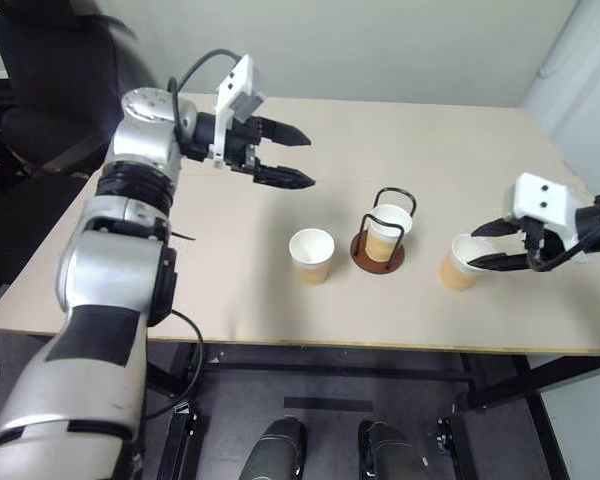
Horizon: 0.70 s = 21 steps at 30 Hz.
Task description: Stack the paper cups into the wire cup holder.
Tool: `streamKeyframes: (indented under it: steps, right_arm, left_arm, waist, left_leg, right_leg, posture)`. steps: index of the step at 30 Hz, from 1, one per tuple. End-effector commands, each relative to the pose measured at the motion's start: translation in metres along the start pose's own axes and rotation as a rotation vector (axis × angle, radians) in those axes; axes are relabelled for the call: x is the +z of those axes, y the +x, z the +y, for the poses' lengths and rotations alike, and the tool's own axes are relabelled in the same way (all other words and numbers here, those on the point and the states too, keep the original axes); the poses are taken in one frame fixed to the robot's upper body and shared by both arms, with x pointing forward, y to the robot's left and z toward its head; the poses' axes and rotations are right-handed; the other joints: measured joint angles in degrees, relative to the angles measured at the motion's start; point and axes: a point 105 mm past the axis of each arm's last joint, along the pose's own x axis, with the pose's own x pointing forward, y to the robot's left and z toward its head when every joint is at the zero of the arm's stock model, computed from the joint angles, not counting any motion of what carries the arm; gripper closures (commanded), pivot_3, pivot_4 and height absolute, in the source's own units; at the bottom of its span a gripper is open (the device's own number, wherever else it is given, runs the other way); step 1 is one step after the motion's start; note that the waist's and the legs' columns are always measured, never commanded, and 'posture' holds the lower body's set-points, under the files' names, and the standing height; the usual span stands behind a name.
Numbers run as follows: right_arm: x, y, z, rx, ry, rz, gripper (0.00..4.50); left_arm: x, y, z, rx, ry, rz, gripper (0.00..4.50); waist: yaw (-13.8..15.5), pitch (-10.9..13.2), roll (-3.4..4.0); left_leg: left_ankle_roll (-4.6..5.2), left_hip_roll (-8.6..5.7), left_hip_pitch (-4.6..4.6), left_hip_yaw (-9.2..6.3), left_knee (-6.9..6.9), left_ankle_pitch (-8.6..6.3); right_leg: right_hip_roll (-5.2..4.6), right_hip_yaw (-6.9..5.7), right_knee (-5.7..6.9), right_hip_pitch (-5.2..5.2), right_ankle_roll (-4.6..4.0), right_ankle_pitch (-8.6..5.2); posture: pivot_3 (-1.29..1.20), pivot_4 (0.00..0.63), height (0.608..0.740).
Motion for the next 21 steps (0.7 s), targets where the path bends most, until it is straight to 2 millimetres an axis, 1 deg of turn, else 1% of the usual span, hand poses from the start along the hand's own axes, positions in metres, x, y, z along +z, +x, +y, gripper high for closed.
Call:
streamKeyframes:
  steps: [1,3,4,7,9,12,19,20,21]
  right_arm:
    - [0.0,0.002,-0.007,-0.016,-0.091,0.036,2.02]
    - [-0.004,0.007,-0.009,-0.003,-0.123,0.061,2.02]
    - [-0.006,0.008,-0.009,0.001,-0.134,0.071,2.02]
    - [-0.011,0.013,-0.012,0.011,-0.159,0.099,2.02]
    - [-0.016,0.019,-0.013,0.031,-0.186,0.129,2.02]
    - [-0.018,0.023,-0.014,0.05,-0.2,0.139,2.02]
    - [-0.031,0.035,-0.016,0.115,-0.265,0.218,2.02]
    - [-0.031,0.035,-0.017,0.115,-0.27,0.222,2.41]
    - [-0.031,0.035,-0.017,0.118,-0.272,0.222,2.64]
  left_arm:
    - [0.018,-0.004,-0.012,-0.077,0.009,-0.057,0.07]
    - [0.019,-0.007,-0.017,-0.1,0.004,-0.066,0.07]
    - [0.019,-0.008,-0.019,-0.109,0.003,-0.07,0.07]
    - [0.019,-0.01,-0.023,-0.124,0.012,-0.075,0.07]
    - [0.015,-0.013,-0.024,-0.124,0.018,-0.061,0.07]
    - [0.01,-0.015,-0.026,-0.126,0.026,-0.039,0.07]
    - [-0.007,-0.021,-0.029,-0.13,0.032,0.062,0.07]
    - [-0.009,-0.022,-0.03,-0.131,0.037,0.072,0.0]
    - [-0.011,-0.023,-0.03,-0.128,0.04,0.079,0.0]
  waist:
    - [-0.2,0.0,0.03]
    - [-0.5,0.0,0.04]
    - [-0.6,0.0,0.05]
    - [-0.6,0.0,0.05]
    - [-0.6,0.0,0.06]
    - [-0.6,0.0,0.07]
    - [-0.7,0.0,0.07]
    - [-0.7,0.0,0.07]
    - [-0.7,0.0,0.07]
  left_leg:
    - [-0.01,-0.04,0.05,0.12,-0.05,0.01]
    - [-0.04,0.03,0.1,0.01,-0.03,0.02]
    - [-0.05,0.0,0.11,0.04,-0.05,0.04]
    - [-0.13,0.03,0.13,-0.07,-0.05,0.1]
    - [-0.14,0.04,0.13,-0.15,-0.05,0.15]
    - [-0.13,0.02,0.15,-0.14,-0.05,0.19]
    - [-0.12,0.02,0.16,-0.19,-0.06,0.24]
    - [-0.13,0.03,0.16,-0.2,-0.07,0.24]
    - [-0.14,0.01,0.16,-0.2,-0.08,0.24]
  right_leg:
    - [0.2,-0.19,0.01,-0.01,-0.03,0.0]
    - [0.05,0.07,0.0,0.04,-0.02,0.02]
    - [0.2,-0.1,0.01,0.04,-0.07,0.03]
    - [0.17,-0.06,0.0,0.07,-0.19,0.07]
    - [0.14,-0.06,-0.02,0.11,-0.32,0.05]
    - [0.16,-0.03,-0.03,0.13,-0.6,-0.04]
    - [0.14,-0.08,-0.07,0.16,-0.68,0.02]
    - [0.14,-0.08,-0.08,0.16,-0.7,0.01]
    - [0.16,-0.11,-0.07,0.16,-0.71,0.01]
  posture:
    - [0.0,0.15,0.74]
    - [0.0,0.15,0.74]
    - [0.0,0.15,0.74]
    - [0.0,0.15,0.74]
    - [0.0,0.15,0.74]
    - [0.0,0.15,0.74]
    - [0.0,0.15,0.74]
    - [0.0,0.15,0.74]
    - [0.0,0.15,0.74]
